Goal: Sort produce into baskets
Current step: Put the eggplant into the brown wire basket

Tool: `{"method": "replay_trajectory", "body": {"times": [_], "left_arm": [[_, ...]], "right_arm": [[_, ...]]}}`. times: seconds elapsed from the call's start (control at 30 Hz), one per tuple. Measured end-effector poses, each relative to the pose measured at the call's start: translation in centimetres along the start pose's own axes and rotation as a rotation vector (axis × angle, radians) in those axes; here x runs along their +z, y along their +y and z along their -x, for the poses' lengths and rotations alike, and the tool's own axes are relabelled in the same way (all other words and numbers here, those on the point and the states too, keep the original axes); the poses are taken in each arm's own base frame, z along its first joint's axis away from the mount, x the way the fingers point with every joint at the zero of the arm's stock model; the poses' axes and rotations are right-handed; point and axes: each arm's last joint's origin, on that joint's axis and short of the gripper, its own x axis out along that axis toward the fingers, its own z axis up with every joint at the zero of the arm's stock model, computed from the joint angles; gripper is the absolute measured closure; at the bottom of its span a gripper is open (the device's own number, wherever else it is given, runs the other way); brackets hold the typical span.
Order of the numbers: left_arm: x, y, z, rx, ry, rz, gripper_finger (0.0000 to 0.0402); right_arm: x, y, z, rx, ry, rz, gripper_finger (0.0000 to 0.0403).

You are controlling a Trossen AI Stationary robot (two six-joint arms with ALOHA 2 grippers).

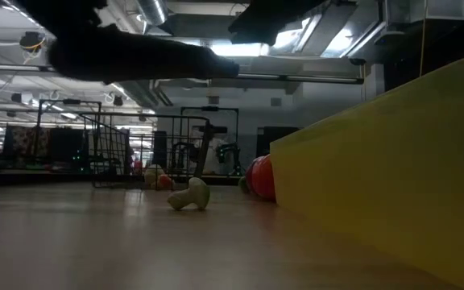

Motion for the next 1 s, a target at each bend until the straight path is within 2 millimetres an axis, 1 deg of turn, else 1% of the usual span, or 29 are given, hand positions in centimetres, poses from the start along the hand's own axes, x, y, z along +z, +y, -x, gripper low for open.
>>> {"method": "replay_trajectory", "body": {"times": [0.17,0.3,0.4,0.5,0.57,0.63,0.8,0.87,1.0], "left_arm": [[0.4,3.5,3.6,0.132,-0.078,0.053,0.0205],[0.4,5.7,6.1,0.269,-0.162,0.067,0.0204],[0.2,7.3,7.4,0.407,-0.194,0.067,0.0204],[0.0,8.7,8.1,0.550,-0.182,0.084,0.0204],[-0.3,9.6,8.1,0.610,-0.149,0.107,0.0204],[-0.5,10.3,7.7,0.636,-0.128,0.141,0.0204],[-1.5,11.8,5.9,0.677,-0.052,0.200,0.0204],[-1.8,12.3,5.4,0.693,-0.008,0.208,0.0204],[-1.4,13.2,4.5,0.712,-0.001,0.229,0.0195]], "right_arm": [[-0.4,0.1,0.0,0.018,0.035,-0.007,0.0169],[-0.6,0.1,0.0,0.023,0.061,-0.012,0.0169],[-0.7,0.1,0.0,0.023,0.066,-0.013,0.0169],[-0.7,0.1,0.0,0.023,0.065,-0.013,0.0169],[-0.6,0.1,0.0,0.024,0.065,-0.013,0.0169],[-0.7,0.2,0.0,0.030,0.066,-0.014,0.0169],[-0.9,0.5,0.0,0.117,0.075,-0.023,0.0169],[-0.8,0.9,-0.1,0.159,0.070,-0.022,0.0169],[-0.7,2.4,-0.7,0.206,0.072,-0.005,0.0169]]}}
